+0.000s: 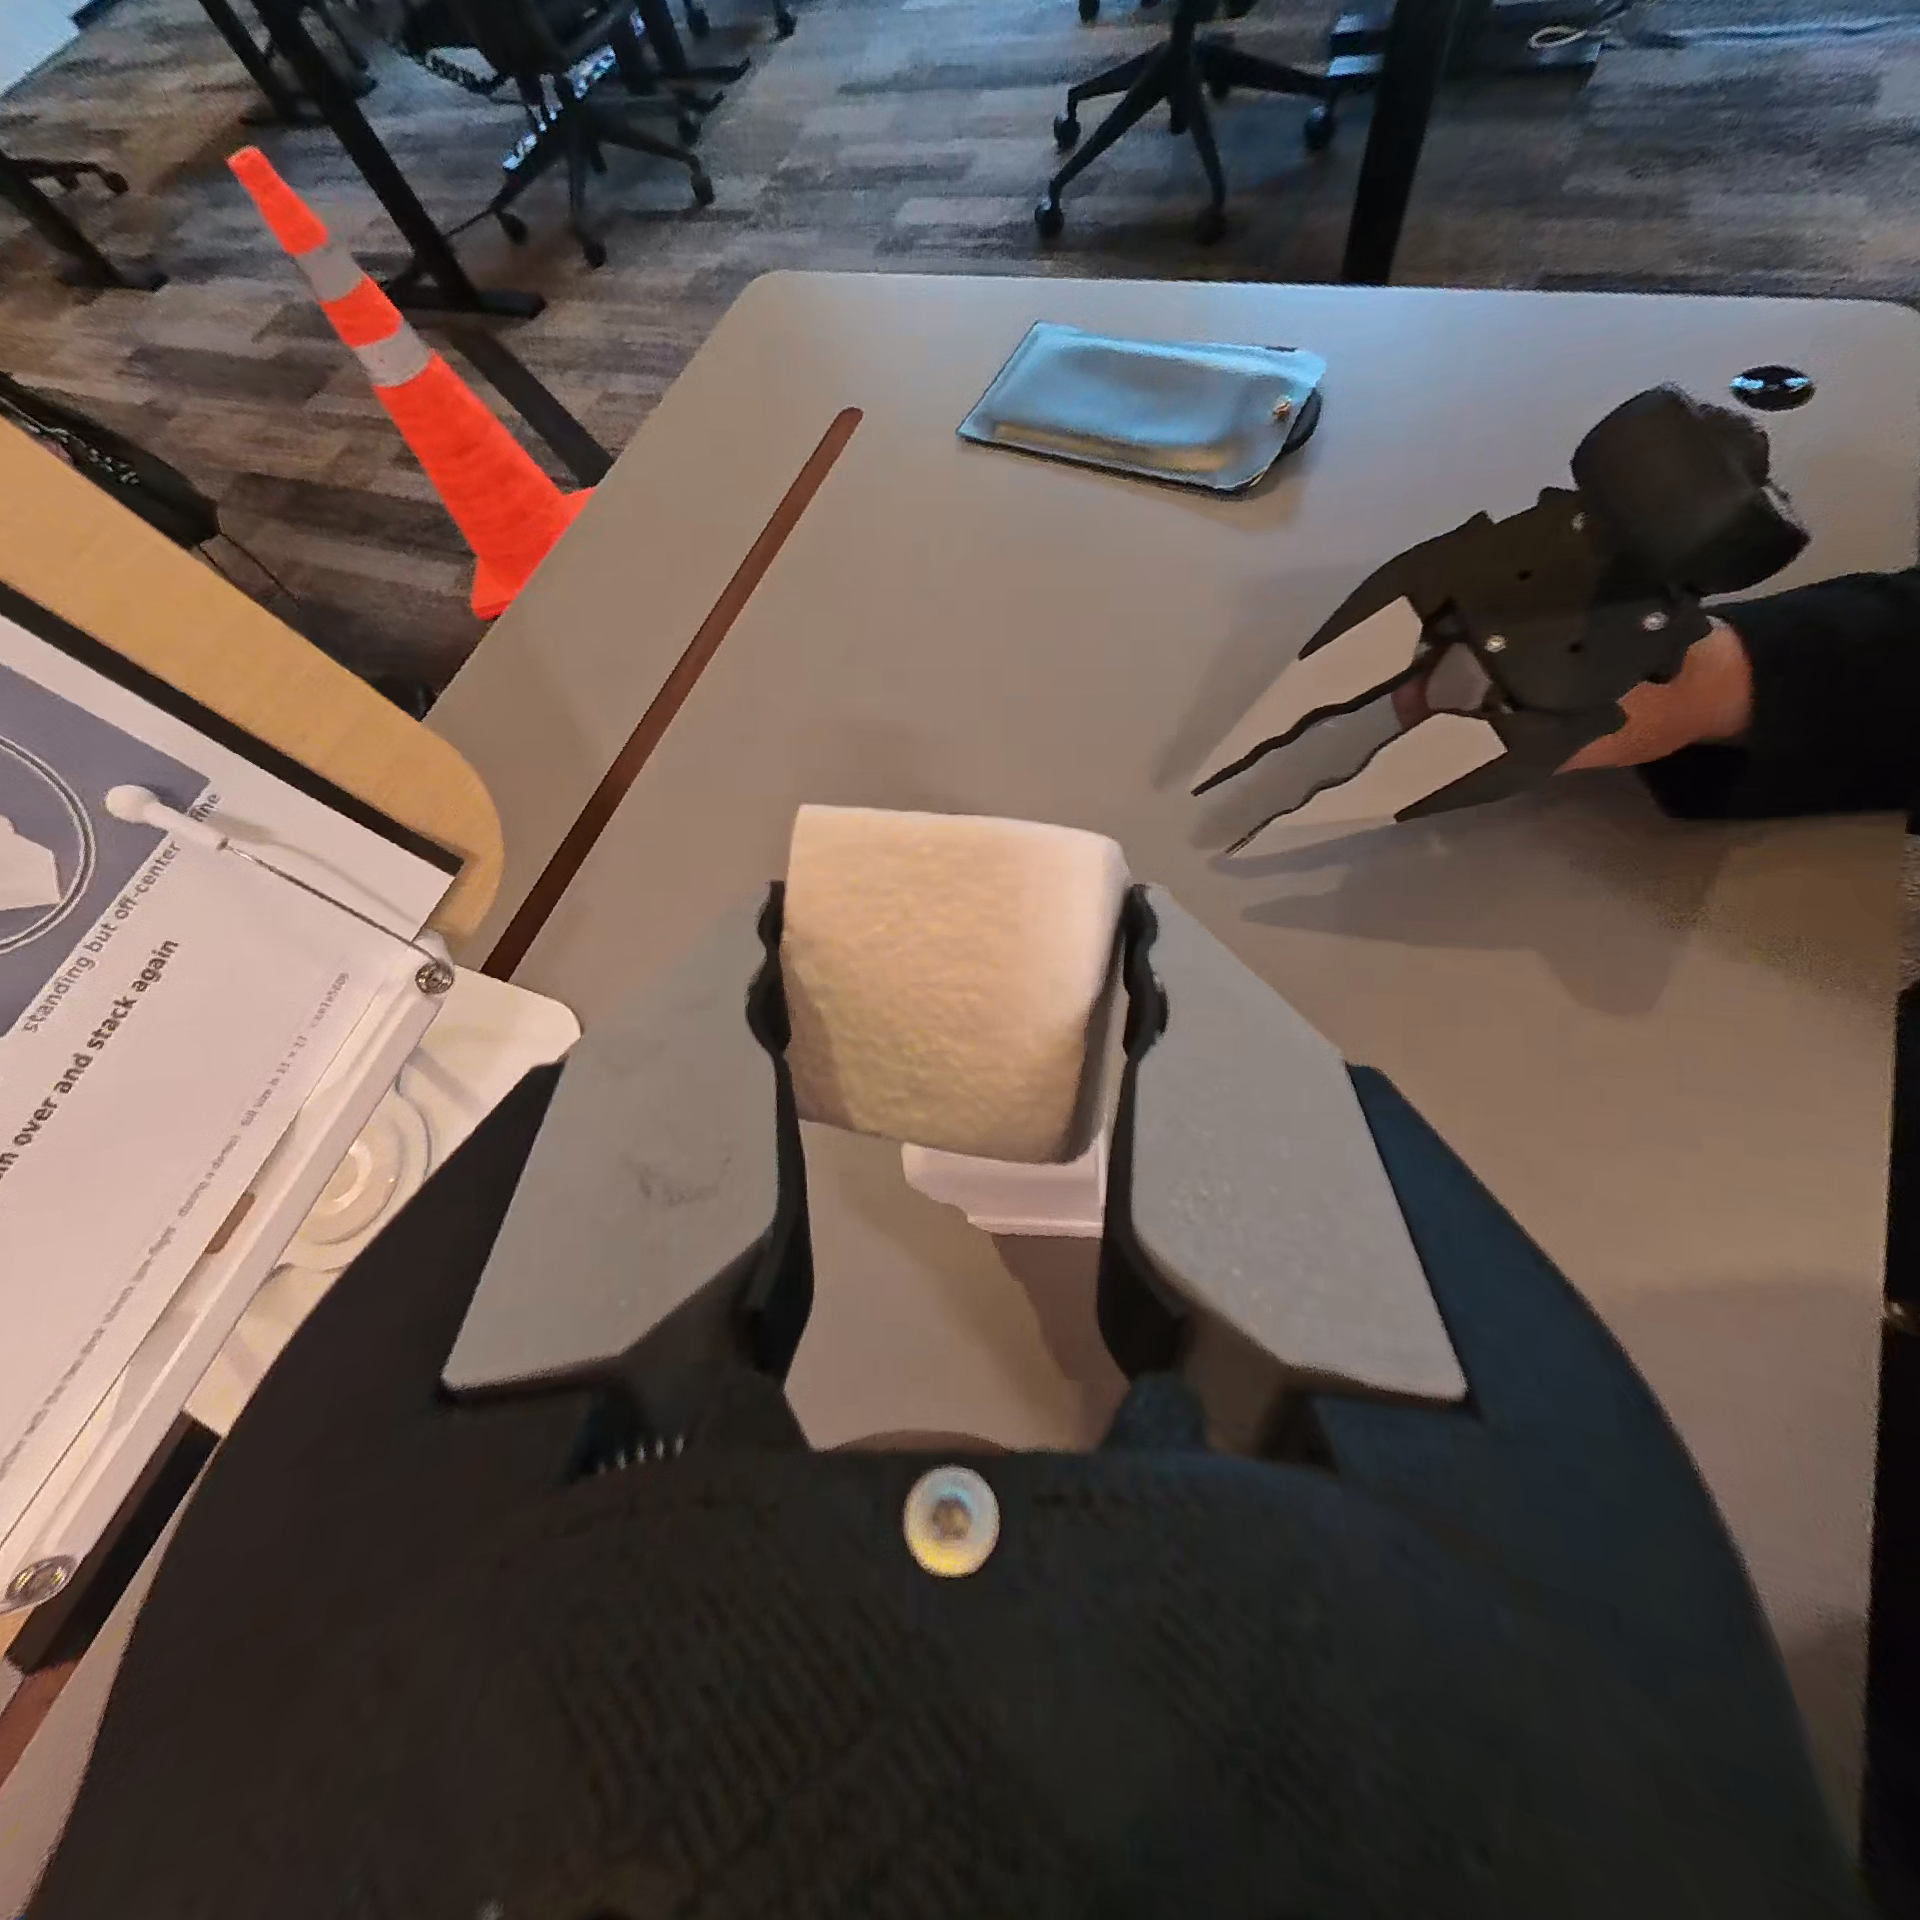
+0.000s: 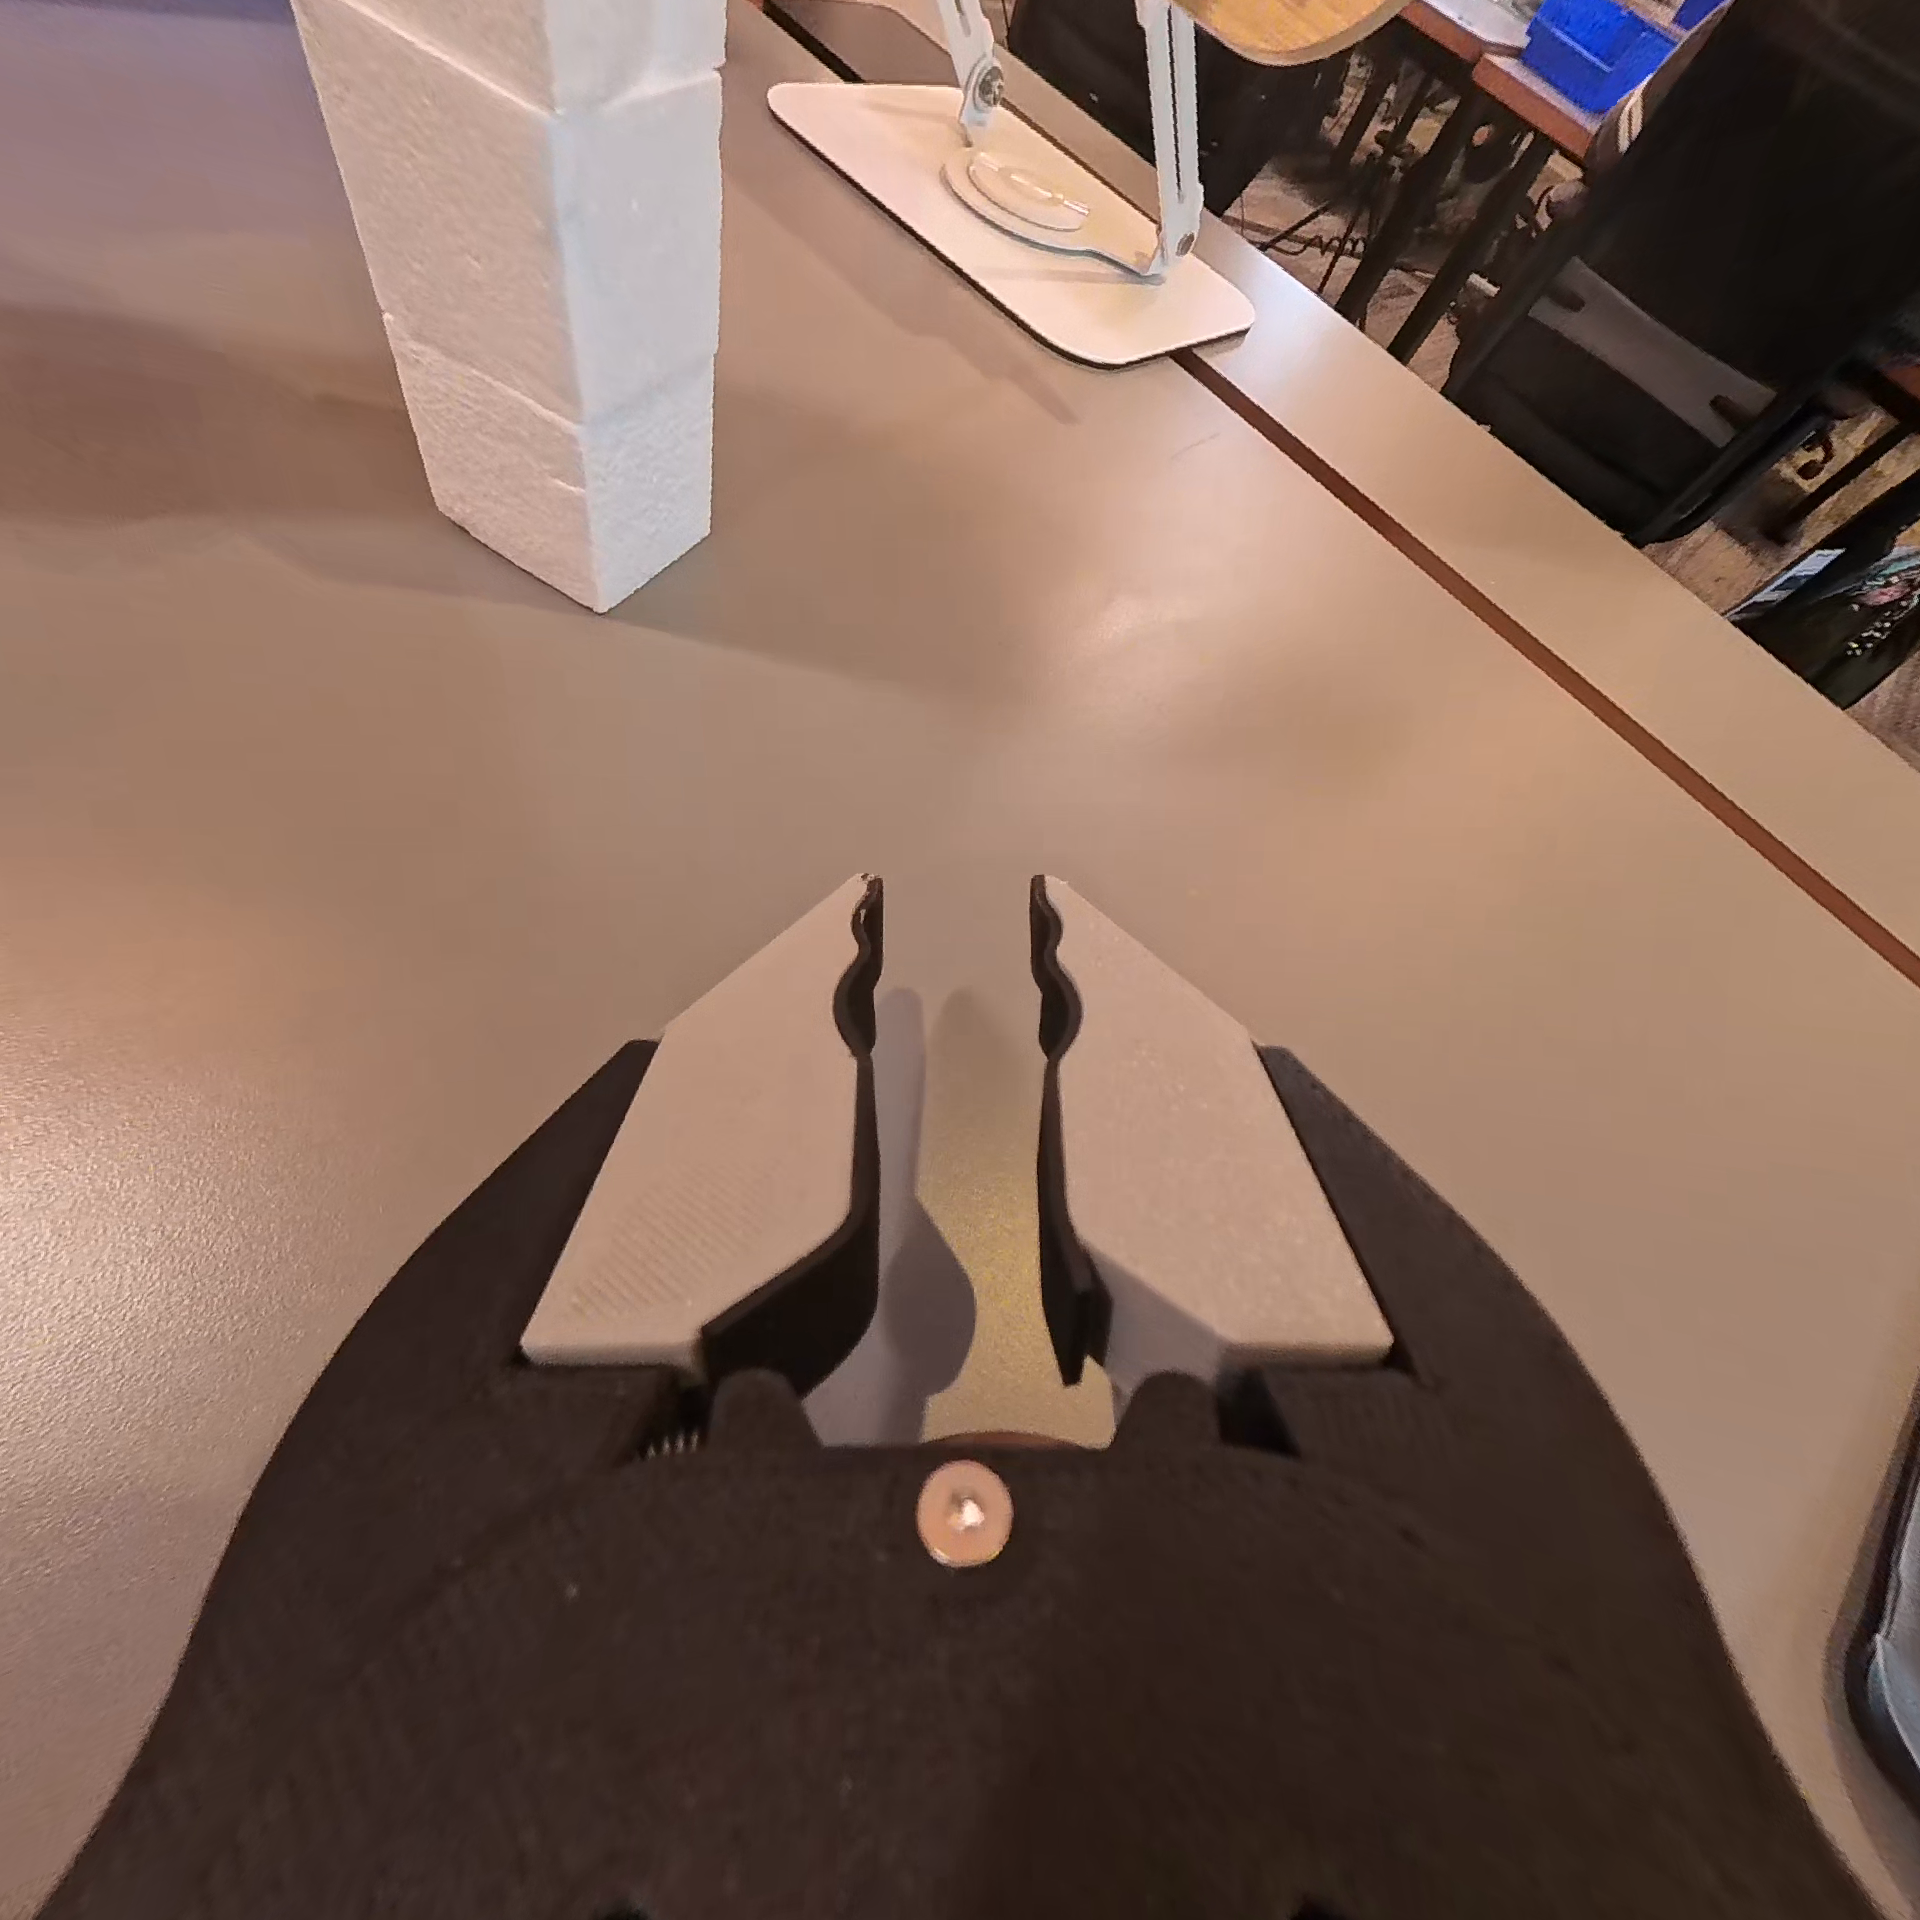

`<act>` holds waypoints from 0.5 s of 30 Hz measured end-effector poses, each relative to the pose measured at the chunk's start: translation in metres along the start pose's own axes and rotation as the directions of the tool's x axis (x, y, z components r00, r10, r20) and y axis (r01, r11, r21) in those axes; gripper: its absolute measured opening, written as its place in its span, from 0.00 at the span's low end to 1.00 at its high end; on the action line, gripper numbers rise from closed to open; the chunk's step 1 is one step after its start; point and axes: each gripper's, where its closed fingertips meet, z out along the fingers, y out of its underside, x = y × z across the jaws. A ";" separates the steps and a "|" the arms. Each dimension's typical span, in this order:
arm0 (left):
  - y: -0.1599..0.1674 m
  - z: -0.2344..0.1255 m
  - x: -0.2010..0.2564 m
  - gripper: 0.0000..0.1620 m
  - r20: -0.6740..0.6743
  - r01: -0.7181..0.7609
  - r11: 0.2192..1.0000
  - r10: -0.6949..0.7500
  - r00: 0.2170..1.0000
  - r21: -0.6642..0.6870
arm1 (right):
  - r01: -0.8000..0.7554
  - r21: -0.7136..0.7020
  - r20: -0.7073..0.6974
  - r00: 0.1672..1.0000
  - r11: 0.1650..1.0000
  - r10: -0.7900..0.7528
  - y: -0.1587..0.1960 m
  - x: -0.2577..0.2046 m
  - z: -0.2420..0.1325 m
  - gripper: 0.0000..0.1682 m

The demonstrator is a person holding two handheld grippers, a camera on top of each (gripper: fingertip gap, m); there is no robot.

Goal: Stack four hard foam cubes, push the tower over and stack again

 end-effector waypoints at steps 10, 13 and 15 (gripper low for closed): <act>0.028 0.024 -0.004 0.39 0.061 0.034 0.985 -0.024 0.998 -0.172 | 0.015 -0.005 0.015 1.000 1.000 -0.015 0.000 -0.004 0.002 0.15; 0.031 0.025 -0.002 0.39 0.076 0.026 0.980 -0.011 0.997 -0.195 | 0.005 0.001 0.014 1.000 1.000 -0.006 -0.001 -0.003 0.001 0.15; 0.032 0.024 -0.001 0.39 0.078 0.024 0.979 -0.008 0.997 -0.202 | 0.003 0.002 0.015 1.000 1.000 -0.003 -0.001 -0.003 0.001 0.15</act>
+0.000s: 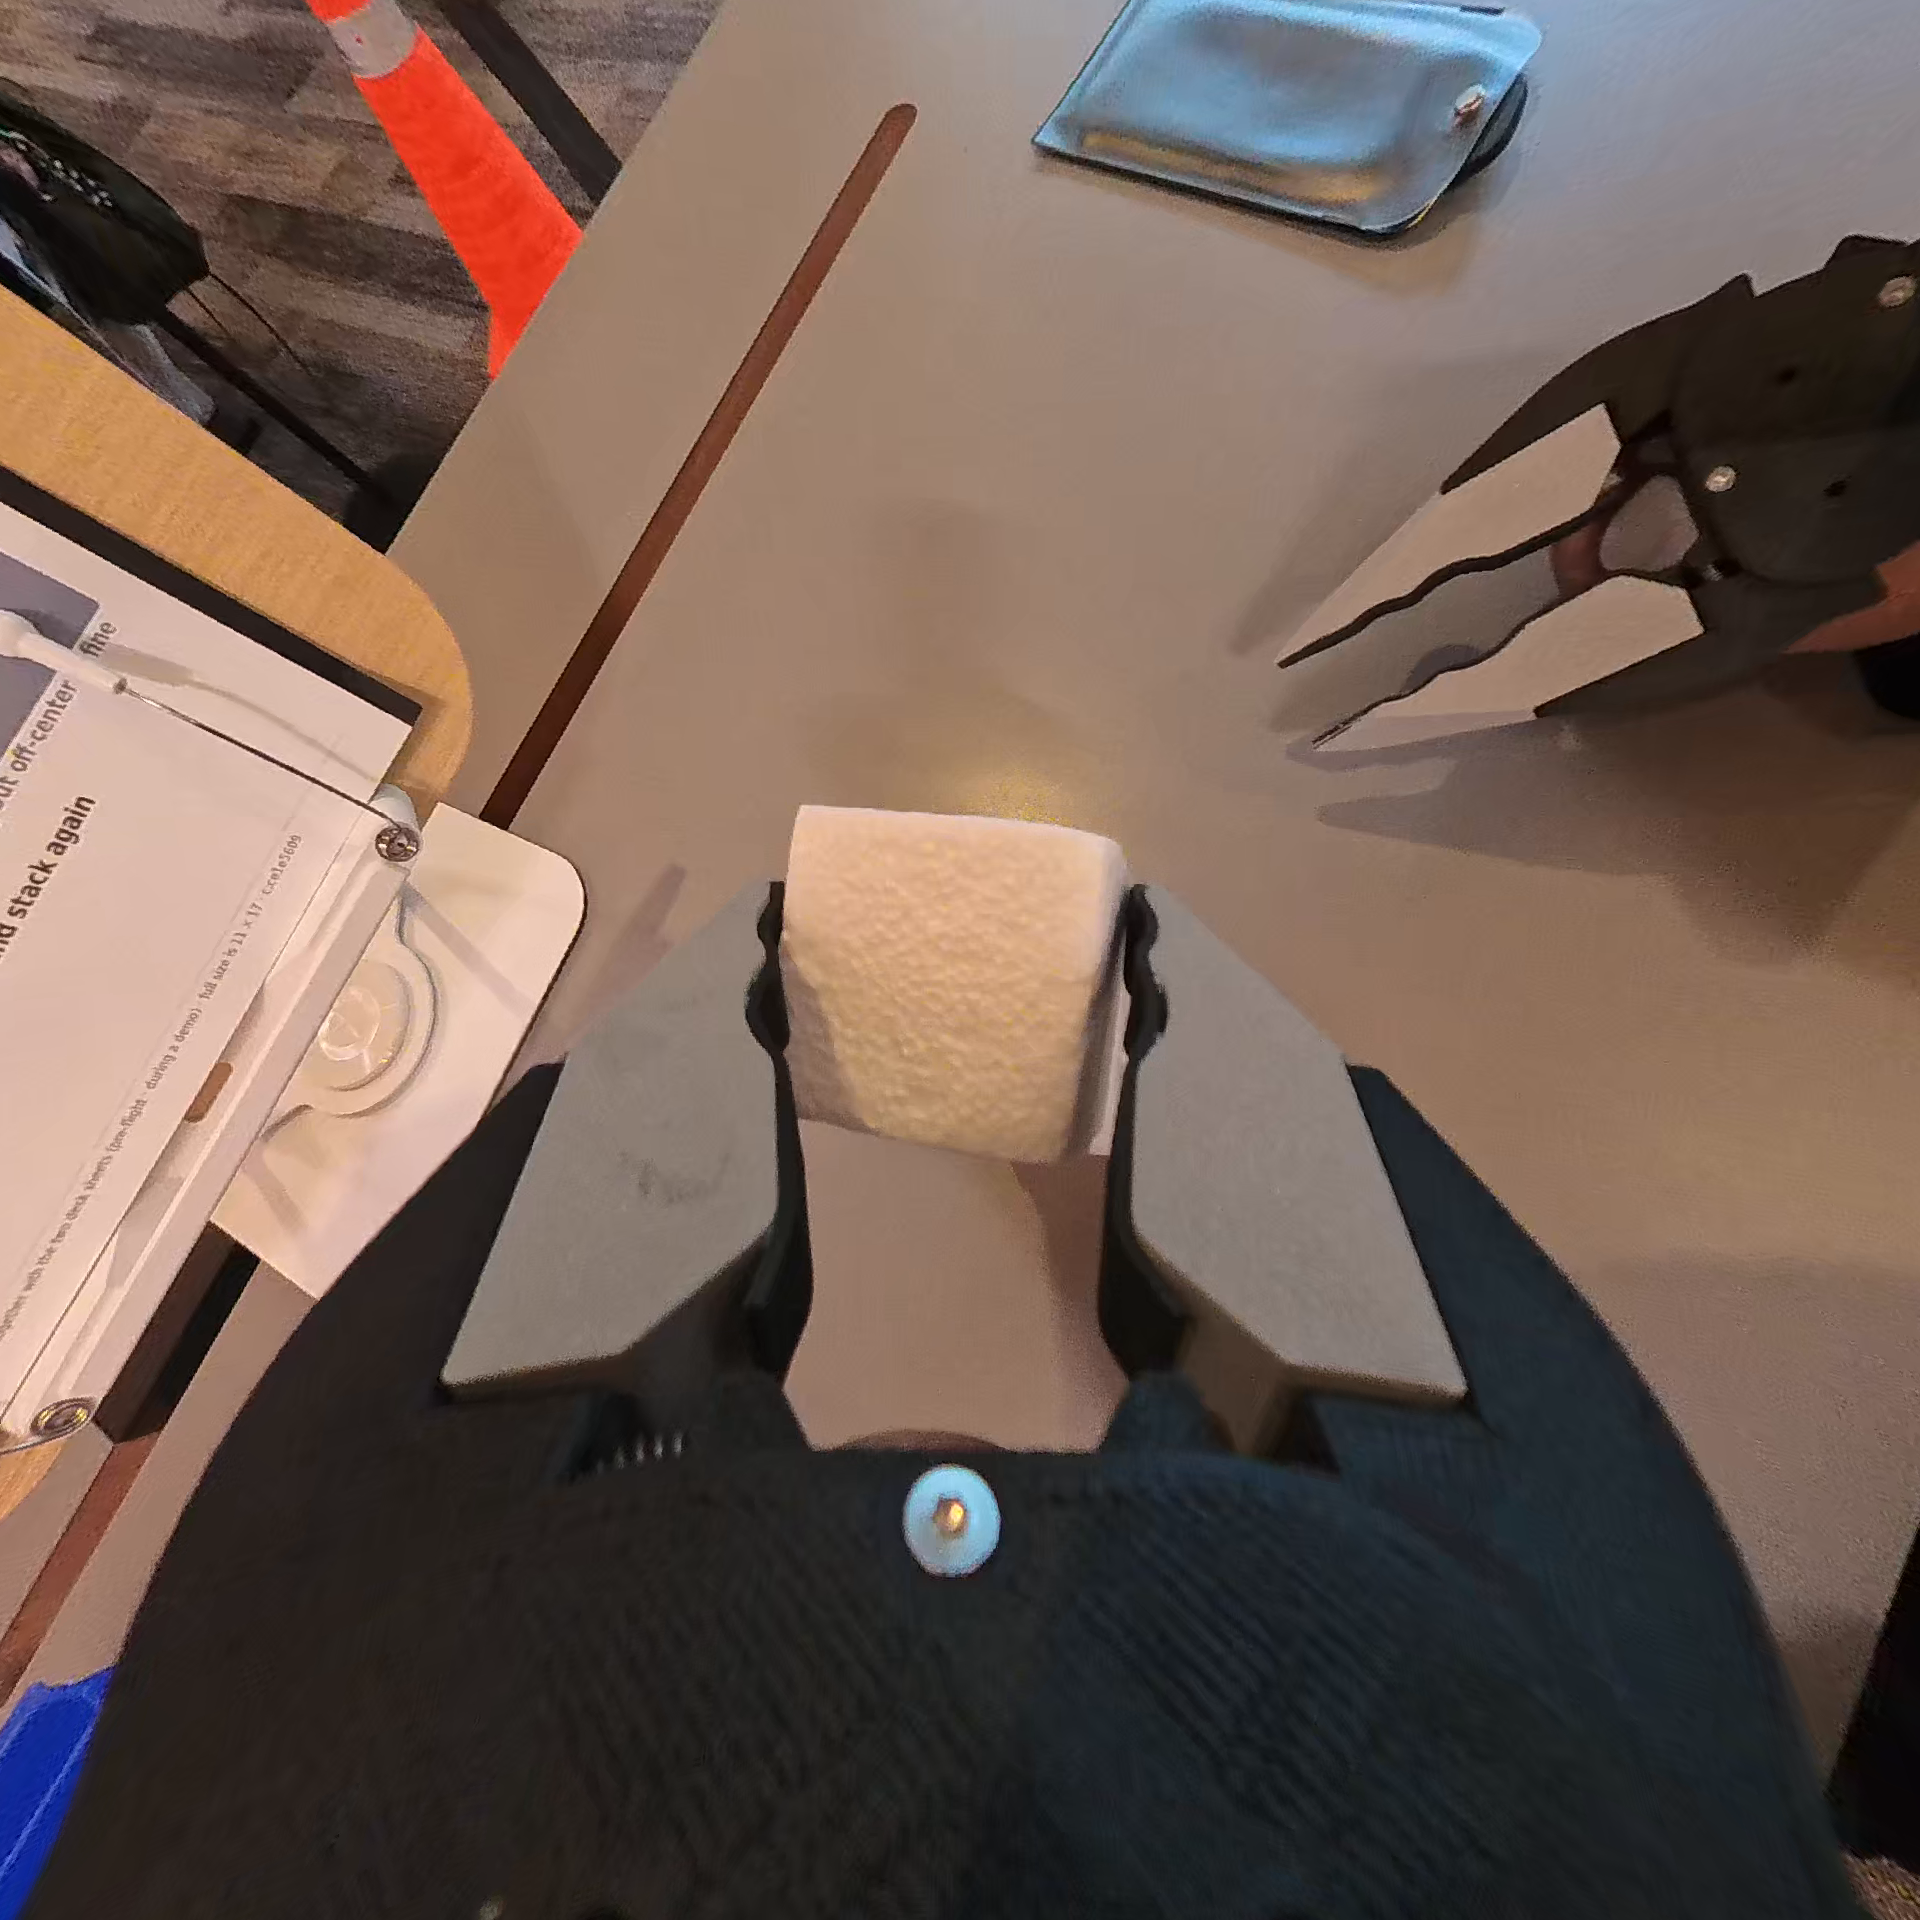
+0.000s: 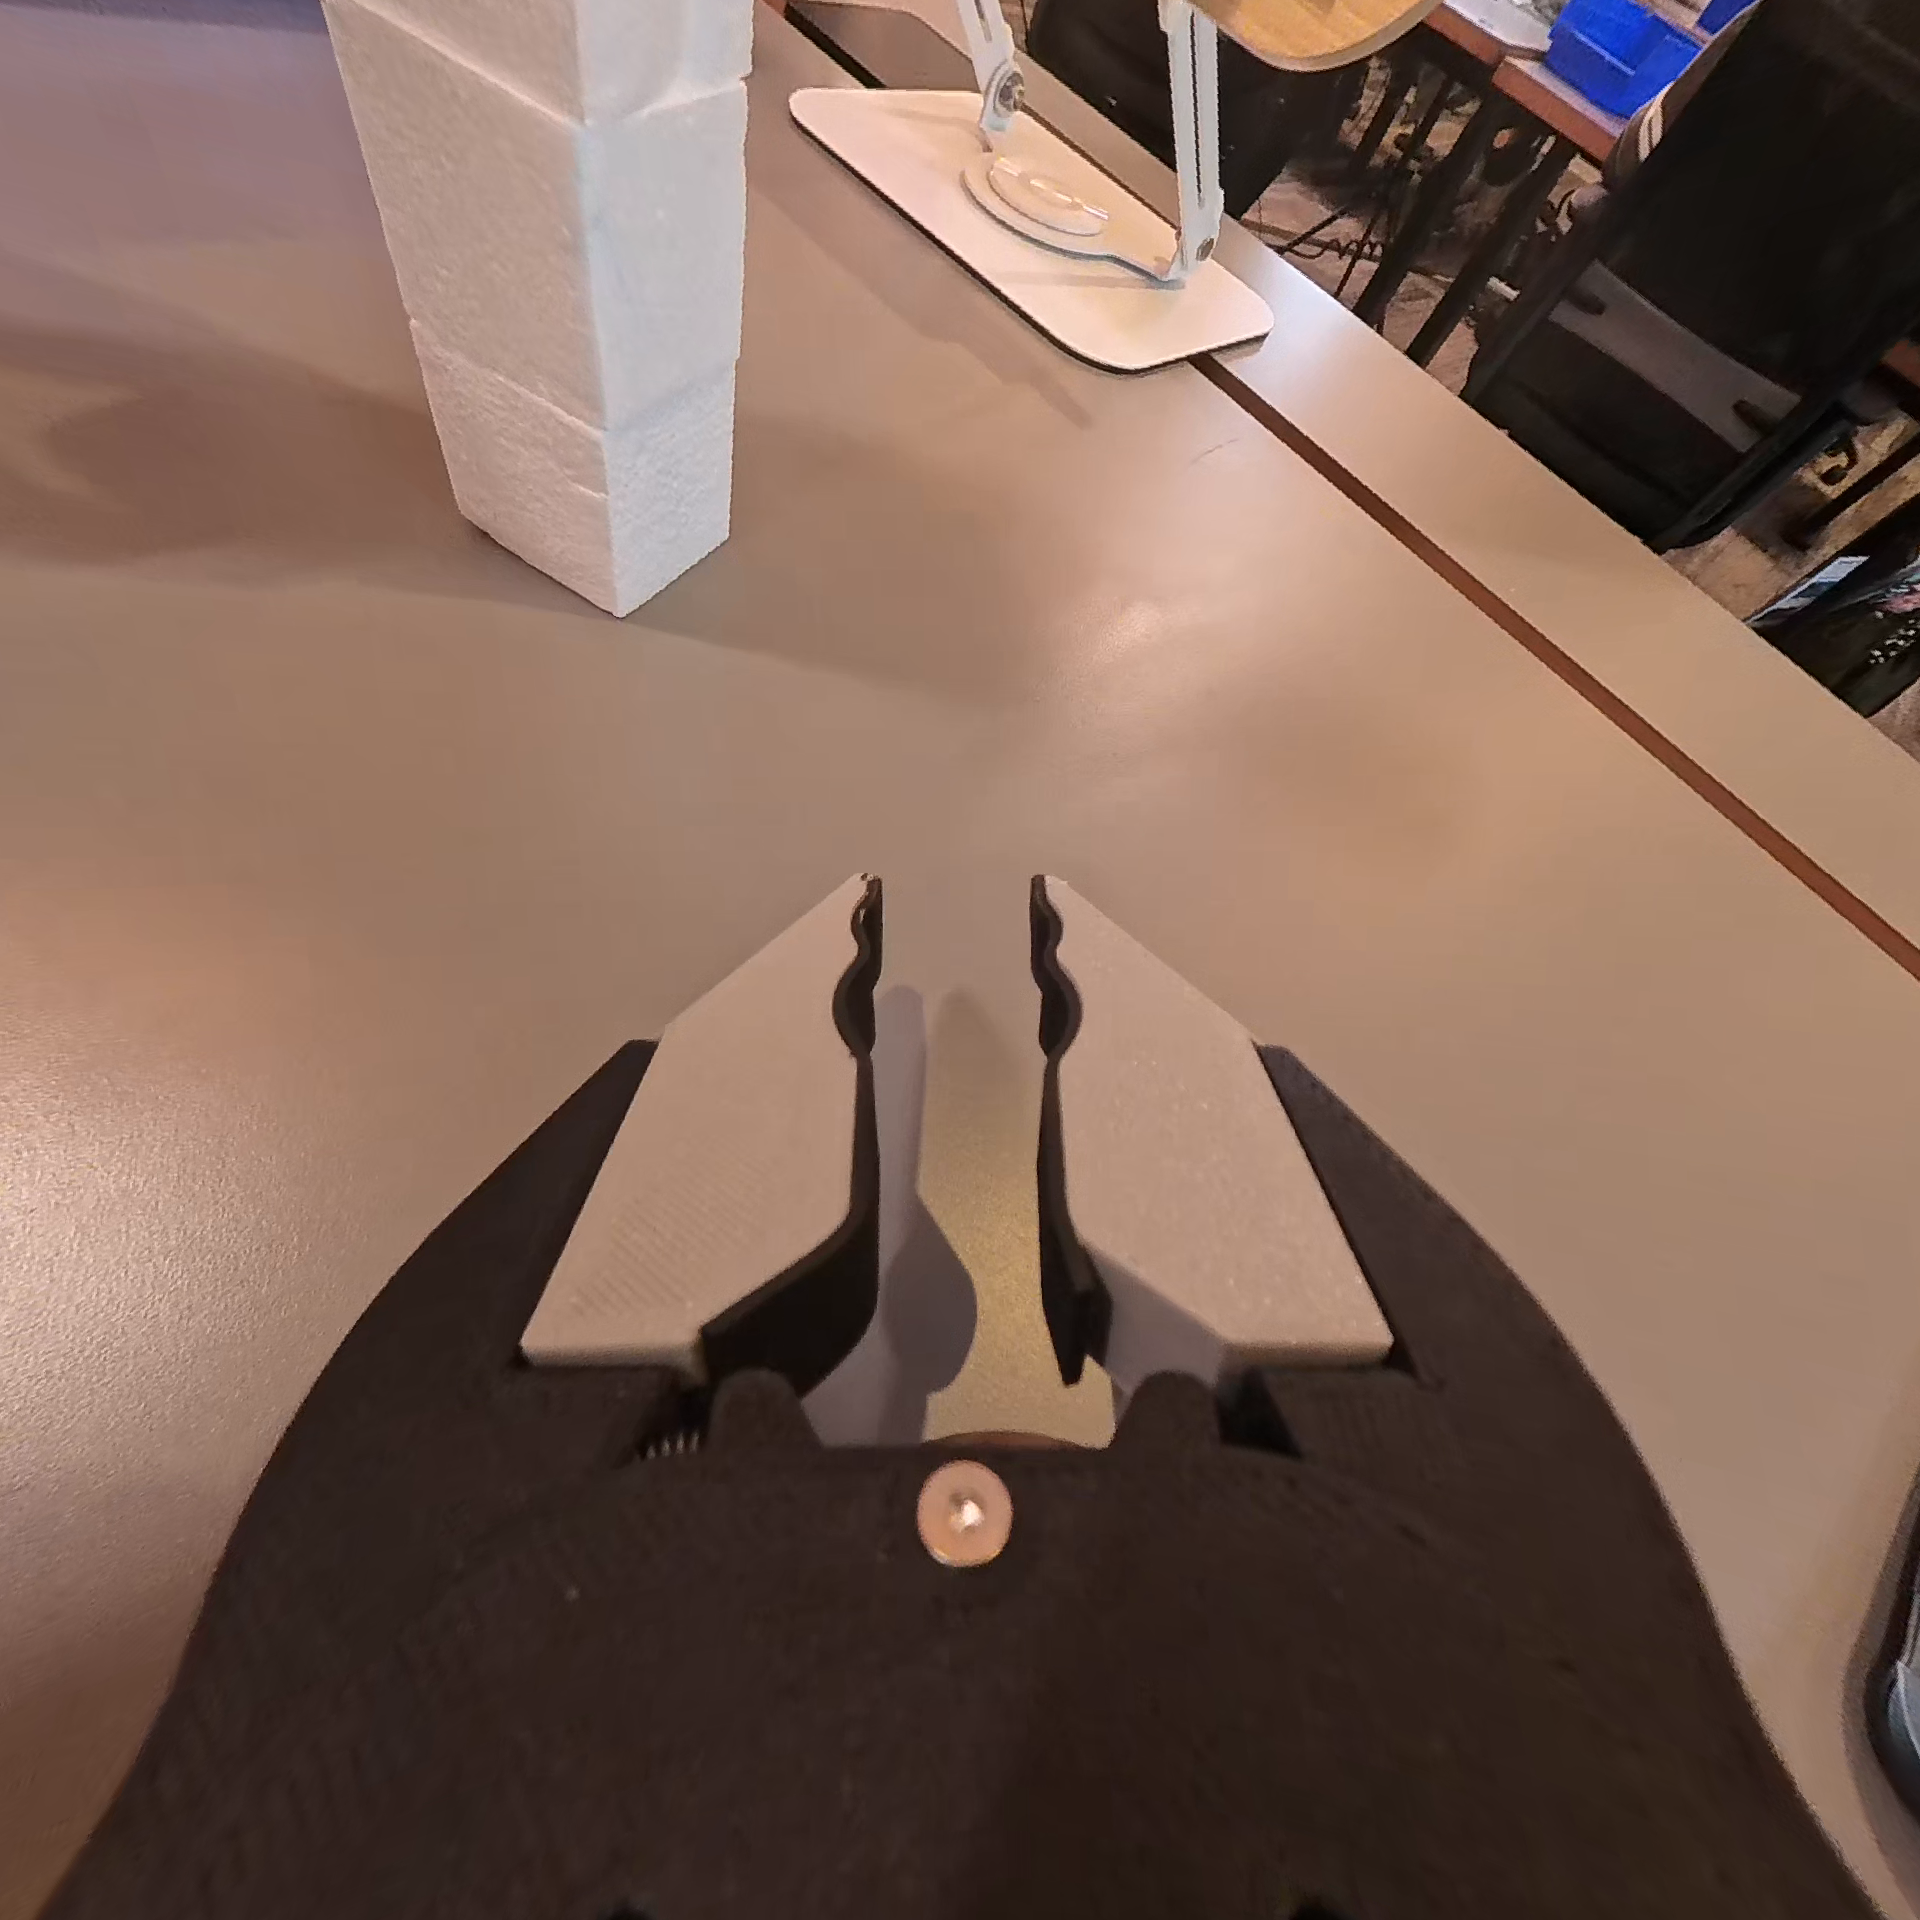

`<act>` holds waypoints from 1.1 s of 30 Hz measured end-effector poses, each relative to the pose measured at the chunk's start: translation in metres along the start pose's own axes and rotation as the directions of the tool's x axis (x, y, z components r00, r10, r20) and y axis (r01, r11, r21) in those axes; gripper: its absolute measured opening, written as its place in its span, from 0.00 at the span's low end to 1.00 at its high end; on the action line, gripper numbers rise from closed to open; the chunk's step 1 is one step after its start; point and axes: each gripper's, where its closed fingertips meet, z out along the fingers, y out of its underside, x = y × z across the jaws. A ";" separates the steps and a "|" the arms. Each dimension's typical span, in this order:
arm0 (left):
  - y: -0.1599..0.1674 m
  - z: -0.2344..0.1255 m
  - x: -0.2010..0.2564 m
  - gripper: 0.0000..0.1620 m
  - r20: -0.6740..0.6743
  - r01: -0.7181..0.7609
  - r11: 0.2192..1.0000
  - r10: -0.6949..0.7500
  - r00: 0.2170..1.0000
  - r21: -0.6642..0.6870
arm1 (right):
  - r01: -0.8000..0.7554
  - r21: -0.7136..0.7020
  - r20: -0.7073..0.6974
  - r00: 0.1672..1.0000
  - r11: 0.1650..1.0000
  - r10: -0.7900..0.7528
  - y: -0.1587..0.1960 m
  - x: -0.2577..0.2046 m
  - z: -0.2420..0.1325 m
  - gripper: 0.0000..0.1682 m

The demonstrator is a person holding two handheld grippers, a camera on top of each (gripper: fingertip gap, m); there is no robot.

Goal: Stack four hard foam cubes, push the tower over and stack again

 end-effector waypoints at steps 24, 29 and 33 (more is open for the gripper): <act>0.011 0.006 0.001 0.39 0.008 0.018 0.998 -0.018 1.000 -0.056 | 0.009 -0.002 -0.002 1.000 1.000 -0.009 0.000 -0.001 0.000 0.15; 0.013 0.008 -0.002 0.39 0.021 0.023 0.998 -0.022 1.000 -0.062 | 0.008 -0.001 -0.002 1.000 1.000 -0.008 0.000 -0.001 0.000 0.15; 0.013 0.007 0.000 0.44 0.021 0.017 0.998 -0.016 1.000 -0.060 | 0.008 -0.002 -0.002 1.000 1.000 -0.008 0.000 -0.001 0.000 0.15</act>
